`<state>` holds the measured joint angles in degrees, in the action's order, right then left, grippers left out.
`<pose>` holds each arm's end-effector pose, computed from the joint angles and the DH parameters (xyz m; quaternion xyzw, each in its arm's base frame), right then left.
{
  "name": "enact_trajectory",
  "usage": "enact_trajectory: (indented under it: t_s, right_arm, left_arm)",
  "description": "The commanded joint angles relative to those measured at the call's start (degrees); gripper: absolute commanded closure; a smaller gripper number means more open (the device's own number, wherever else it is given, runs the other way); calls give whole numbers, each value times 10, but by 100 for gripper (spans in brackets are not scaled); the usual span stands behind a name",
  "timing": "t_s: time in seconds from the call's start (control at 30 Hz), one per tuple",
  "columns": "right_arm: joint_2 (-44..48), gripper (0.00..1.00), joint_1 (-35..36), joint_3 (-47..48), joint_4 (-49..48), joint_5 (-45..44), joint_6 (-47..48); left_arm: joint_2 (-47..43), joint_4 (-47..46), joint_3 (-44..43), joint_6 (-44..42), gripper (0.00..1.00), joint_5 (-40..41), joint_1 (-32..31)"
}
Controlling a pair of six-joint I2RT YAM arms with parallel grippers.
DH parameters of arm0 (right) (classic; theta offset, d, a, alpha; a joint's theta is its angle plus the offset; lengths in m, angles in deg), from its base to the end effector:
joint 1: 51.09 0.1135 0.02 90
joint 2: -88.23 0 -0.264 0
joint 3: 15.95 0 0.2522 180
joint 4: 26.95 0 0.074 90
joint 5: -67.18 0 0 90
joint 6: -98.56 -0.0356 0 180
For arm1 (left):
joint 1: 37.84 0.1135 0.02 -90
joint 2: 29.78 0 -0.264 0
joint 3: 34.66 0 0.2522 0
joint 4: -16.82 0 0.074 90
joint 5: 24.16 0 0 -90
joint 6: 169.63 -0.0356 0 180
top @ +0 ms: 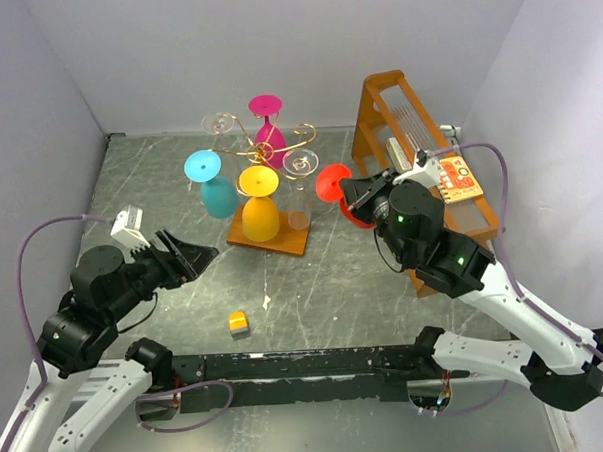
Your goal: Place the wine glass upside down on the wine glass rack
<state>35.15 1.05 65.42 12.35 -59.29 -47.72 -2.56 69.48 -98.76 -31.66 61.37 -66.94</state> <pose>0.1298 0.1325 0.4245 0.2254 0.7253 0.3488 0.5491 0.0793 -0.0473 0.3558 -0.1074 0.7899 -0.3999 0.4522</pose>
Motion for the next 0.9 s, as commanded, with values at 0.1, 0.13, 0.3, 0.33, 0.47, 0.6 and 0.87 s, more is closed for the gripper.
enact_trajectory:
  t_s: [0.1,0.13,0.3,0.33,0.47,0.6,0.87]
  right_arm:
    - [-31,100,-53,15,-133,25,28]
    - [-39,100,-61,23,-145,39,35]
    - [-103,100,-93,72,-180,82,45]
    - [-115,100,-101,75,-189,90,44]
    - [-167,100,-122,98,-228,94,81]
    - [-214,100,-133,119,-263,95,119]
    - [-286,100,-165,174,-269,163,112]
  left_arm:
    - [-6,-2,17,-11,21,25,-2]
    - [-6,-1,17,-11,21,25,-3]
    - [-10,3,21,-7,21,23,-2]
    - [-13,2,23,-5,21,23,-3]
    - [-19,-4,26,-1,21,20,-3]
    - [-14,-1,20,-3,21,17,-3]
    - [-23,-15,20,3,21,22,-3]
